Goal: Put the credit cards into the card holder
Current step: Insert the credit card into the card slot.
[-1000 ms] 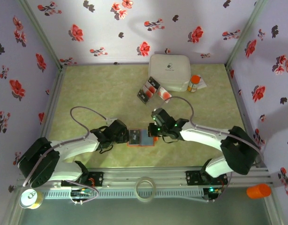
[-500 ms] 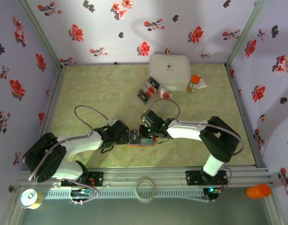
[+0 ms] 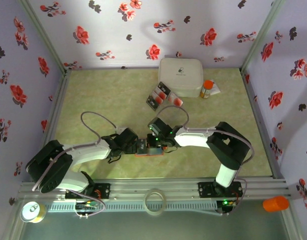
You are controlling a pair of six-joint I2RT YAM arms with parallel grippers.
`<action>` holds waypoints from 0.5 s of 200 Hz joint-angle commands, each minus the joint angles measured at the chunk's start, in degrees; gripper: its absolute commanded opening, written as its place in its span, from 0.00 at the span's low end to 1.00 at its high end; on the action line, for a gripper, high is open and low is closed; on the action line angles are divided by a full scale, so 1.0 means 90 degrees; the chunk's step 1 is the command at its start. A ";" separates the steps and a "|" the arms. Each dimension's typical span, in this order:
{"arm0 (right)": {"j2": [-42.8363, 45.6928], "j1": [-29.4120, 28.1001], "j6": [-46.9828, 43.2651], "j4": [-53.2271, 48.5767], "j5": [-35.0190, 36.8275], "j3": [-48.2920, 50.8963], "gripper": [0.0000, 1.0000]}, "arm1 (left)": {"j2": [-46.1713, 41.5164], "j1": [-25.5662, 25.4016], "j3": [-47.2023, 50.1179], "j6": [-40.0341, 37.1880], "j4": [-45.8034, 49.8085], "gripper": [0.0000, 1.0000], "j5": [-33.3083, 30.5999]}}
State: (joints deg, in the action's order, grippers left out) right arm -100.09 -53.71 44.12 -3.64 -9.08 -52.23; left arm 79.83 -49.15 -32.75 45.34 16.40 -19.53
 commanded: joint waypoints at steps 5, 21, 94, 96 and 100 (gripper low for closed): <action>-0.0175 -0.0095 0.0088 0.0031 -0.0082 -0.0181 0.00 | 0.0368 -0.0008 0.0036 -0.0151 -0.0571 0.92 0.0439; -0.0227 -0.0132 0.0107 0.0042 -0.0109 -0.0210 0.00 | 0.0376 -0.0008 0.0052 -0.0148 -0.0587 0.92 0.0437; -0.0263 -0.0242 0.0152 0.0007 -0.0149 -0.0279 0.00 | 0.0247 -0.0009 0.0126 -0.0131 -0.0587 0.91 0.0445; -0.0245 -0.0238 0.0148 -0.0008 -0.0135 -0.0280 0.00 | 0.0238 -0.0008 0.0129 -0.0130 -0.0584 0.91 0.0442; -0.0208 -0.0237 0.0139 -0.0028 -0.0118 -0.0276 0.00 | 0.0218 -0.0013 0.0124 -0.0133 -0.0568 0.91 0.0441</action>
State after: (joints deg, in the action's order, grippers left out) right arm -101.91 -54.43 44.16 -3.73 -8.99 -53.74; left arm 79.96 -49.15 -32.93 44.95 16.53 -19.49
